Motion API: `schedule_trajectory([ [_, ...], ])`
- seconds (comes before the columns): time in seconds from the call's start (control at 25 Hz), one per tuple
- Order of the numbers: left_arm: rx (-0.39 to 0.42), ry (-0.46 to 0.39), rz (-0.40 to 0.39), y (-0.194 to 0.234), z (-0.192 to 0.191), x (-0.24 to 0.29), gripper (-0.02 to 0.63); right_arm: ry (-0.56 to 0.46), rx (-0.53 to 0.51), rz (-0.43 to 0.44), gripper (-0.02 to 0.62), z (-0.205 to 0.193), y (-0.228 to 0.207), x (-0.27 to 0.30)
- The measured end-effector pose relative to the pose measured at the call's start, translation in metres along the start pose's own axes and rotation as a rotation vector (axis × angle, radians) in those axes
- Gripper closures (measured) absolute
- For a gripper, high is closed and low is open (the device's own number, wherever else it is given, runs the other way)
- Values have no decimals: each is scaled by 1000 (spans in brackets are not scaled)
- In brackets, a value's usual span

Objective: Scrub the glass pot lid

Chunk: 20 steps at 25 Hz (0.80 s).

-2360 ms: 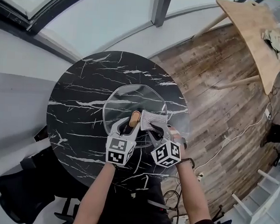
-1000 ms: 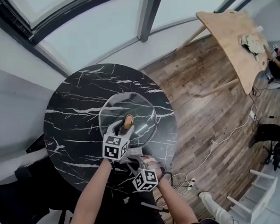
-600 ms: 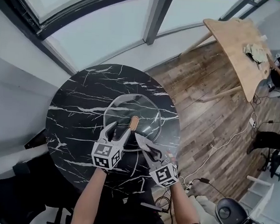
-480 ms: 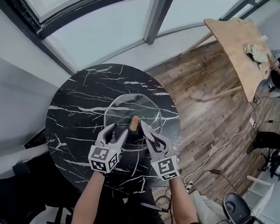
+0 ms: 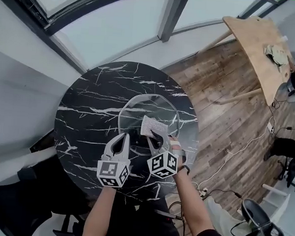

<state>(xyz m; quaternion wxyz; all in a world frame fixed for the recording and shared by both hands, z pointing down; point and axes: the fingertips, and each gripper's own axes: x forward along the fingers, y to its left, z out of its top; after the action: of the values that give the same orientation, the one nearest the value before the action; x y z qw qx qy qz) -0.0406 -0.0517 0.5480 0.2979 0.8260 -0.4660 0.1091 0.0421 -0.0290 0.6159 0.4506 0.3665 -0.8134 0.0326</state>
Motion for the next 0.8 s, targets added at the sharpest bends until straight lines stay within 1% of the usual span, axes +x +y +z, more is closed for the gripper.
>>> schedule_trajectory([
  [0.08, -4, 3, 12, 6, 0, -5, 604, 11, -23, 21, 517, -3, 15, -2],
  [0.16, -26, 2, 20, 12, 1, -9, 604, 15, -19, 31, 517, -5, 24, -4],
  [0.44, -50, -1, 16, 16, -4, -16, 604, 17, 5, 46, 517, -5, 34, -8],
  [0.6, -38, 4, -2, 11, -9, -14, 604, 16, 22, 72, 517, -10, 39, -3],
  [0.68, -31, 12, -4, 11, -13, -15, 604, 26, 3, 93, 517, -14, 48, 1],
  [0.8, -29, 17, 0, 13, -16, -19, 604, 57, -66, 142, 517, -29, 74, 8],
])
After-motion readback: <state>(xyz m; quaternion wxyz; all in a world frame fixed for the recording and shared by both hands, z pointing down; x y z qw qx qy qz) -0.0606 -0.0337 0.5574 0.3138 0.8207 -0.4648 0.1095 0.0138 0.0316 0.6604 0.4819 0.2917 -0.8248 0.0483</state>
